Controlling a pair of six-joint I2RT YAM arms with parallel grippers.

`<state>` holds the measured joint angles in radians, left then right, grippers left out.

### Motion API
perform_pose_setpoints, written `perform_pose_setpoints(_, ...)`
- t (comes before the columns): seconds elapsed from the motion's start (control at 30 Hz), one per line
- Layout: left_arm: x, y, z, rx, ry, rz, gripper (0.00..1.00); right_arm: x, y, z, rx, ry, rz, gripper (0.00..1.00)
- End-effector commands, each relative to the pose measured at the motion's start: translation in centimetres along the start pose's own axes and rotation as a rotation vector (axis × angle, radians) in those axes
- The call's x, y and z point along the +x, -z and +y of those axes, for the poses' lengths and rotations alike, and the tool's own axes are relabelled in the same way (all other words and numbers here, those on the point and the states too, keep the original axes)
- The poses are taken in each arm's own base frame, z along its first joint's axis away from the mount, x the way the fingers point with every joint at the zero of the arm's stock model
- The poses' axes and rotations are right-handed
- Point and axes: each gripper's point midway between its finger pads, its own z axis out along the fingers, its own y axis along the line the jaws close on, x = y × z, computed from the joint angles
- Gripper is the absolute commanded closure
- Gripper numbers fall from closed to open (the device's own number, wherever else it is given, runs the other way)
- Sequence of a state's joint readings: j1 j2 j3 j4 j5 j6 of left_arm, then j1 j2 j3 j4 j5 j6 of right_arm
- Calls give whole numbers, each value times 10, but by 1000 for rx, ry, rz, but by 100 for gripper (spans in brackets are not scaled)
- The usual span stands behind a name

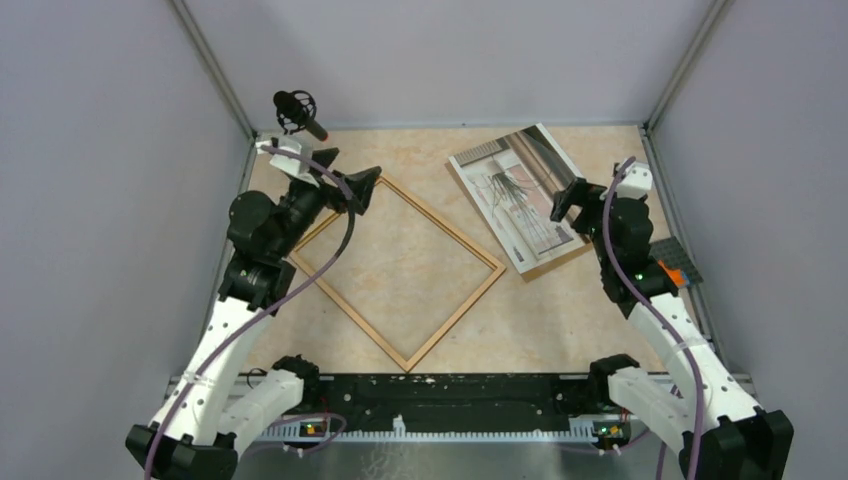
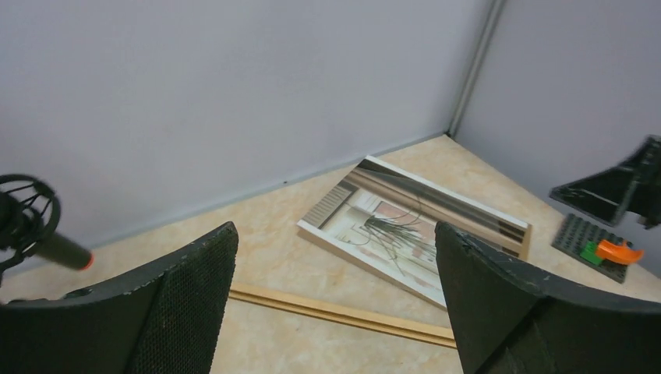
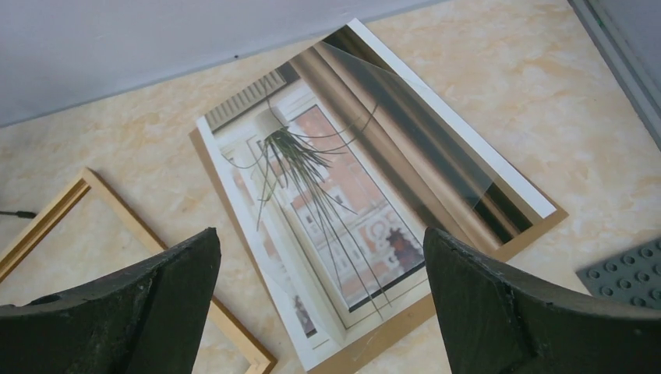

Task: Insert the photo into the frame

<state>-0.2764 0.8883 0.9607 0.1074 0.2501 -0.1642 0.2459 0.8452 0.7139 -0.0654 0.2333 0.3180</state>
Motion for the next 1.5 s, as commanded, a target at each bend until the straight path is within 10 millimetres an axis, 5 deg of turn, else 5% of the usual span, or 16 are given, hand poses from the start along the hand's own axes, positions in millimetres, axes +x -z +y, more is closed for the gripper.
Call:
perform_pose_setpoints(0.0,3,-6,-30,117,-68,5,2,-14,-7,-13,98,-45,-58,1)
perform_pose_setpoints(0.23,23,-14,-59,231,3,74,2,12,-24,-32,202,8,17,1)
perform_pose_setpoints(0.47,46,-23,-67,247,80,140,2,56,-58,-30,176,-41,174,1)
perform_pose_setpoints(0.6,88,-39,-53,140,193,261,2,84,-84,-38,134,-107,265,1)
perform_pose_setpoints(0.7,115,-48,-63,180,265,378,2,102,-98,-46,87,-211,361,1)
perform_pose_setpoints(0.87,174,-52,-80,220,430,599,2,96,-112,-80,116,-311,361,1)
perform_pose_setpoints(1.07,209,-52,-100,309,534,746,2,80,-134,-135,216,-390,350,1)
perform_pose_setpoints(1.47,217,-51,-102,318,546,780,2,105,-190,-190,130,-617,391,2)
